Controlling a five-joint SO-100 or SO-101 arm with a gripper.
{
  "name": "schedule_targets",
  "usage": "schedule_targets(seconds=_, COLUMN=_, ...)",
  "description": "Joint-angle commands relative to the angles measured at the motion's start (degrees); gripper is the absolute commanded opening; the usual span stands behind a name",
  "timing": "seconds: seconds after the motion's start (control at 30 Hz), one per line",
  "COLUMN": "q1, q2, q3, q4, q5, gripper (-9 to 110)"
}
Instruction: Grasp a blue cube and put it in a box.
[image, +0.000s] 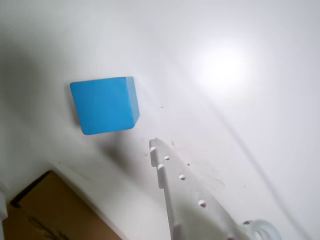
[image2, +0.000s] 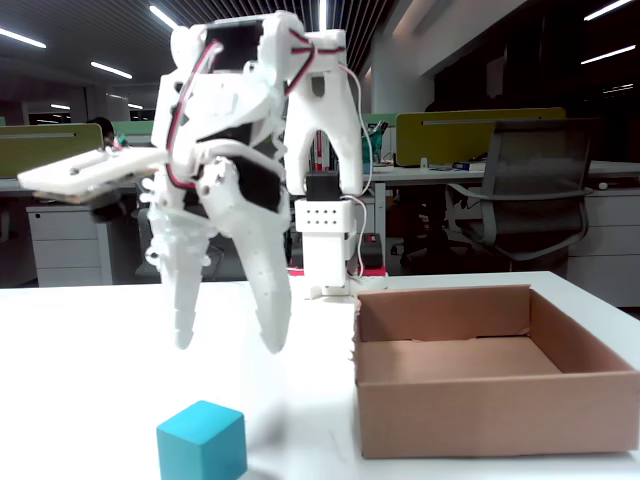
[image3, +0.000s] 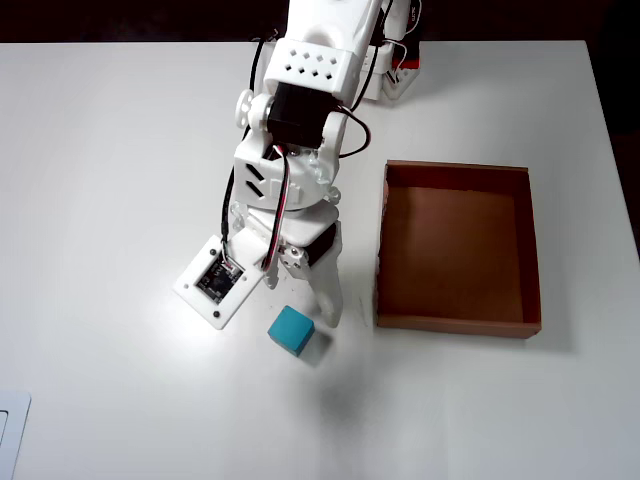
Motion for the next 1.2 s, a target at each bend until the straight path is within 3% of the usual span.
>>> schedule_targets(seconds=0.0, q1=-0.7, q2=-1.32, q3=-6.59, q4=0.97, q5=0.26, gripper=35)
schedule_targets(seconds=1.17, q1=-3.16, q2=-21.27, q3=-21.09, q4=0.53, q5=1.76, gripper=24)
